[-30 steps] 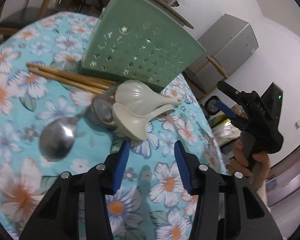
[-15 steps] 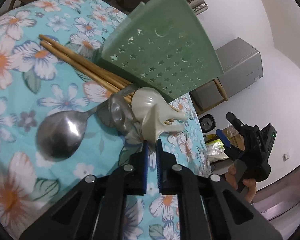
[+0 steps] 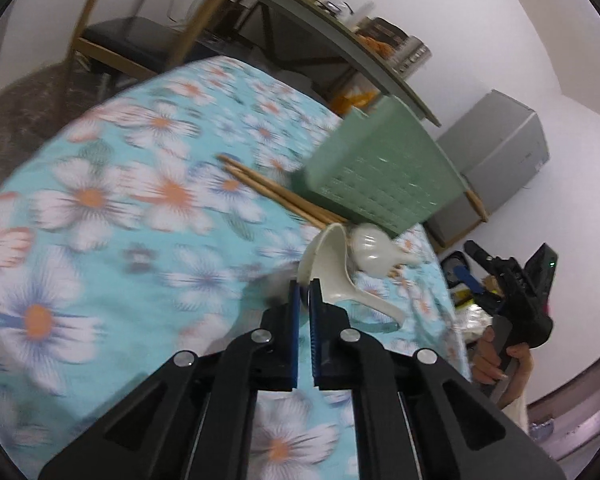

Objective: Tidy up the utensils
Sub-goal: 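Lower the right gripper over the white rice paddle while the left gripper approaches the white ladle, then close the left gripper on the white ladle while the right gripper closes on the white rice paddle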

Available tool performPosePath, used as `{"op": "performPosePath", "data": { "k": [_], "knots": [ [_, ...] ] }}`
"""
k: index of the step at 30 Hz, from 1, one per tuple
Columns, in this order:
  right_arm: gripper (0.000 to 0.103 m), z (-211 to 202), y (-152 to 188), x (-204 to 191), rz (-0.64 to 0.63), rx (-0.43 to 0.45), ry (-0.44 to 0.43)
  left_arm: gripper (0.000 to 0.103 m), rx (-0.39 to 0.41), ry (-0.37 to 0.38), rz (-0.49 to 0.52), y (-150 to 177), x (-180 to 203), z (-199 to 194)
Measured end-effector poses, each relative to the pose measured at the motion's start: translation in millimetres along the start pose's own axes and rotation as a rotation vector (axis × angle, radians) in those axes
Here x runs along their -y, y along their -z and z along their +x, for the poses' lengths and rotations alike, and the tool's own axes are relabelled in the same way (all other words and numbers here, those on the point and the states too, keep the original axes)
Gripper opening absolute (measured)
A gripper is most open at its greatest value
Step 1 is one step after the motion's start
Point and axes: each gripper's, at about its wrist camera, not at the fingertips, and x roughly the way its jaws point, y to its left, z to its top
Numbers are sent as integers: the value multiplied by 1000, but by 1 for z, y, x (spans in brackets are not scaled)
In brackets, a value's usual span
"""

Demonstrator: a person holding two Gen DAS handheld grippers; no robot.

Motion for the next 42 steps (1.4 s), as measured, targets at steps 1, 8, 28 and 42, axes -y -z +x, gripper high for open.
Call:
{"op": "performPosePath", "data": {
  "k": [1, 8, 28, 42],
  "knots": [
    [81, 4, 1, -5, -18, -10, 0, 4, 3, -9, -2, 0, -4, -4],
    [81, 33, 10, -48, -196, -49, 66, 4, -2, -43, -31, 3, -35, -14],
    [83, 92, 60, -113, -606, -194, 250, 4, 31, -57, -54, -1, -57, -34],
    [28, 57, 48, -56, -386, -218, 237, 4, 33, -57, -33, -2, -41, -26]
  ]
}}
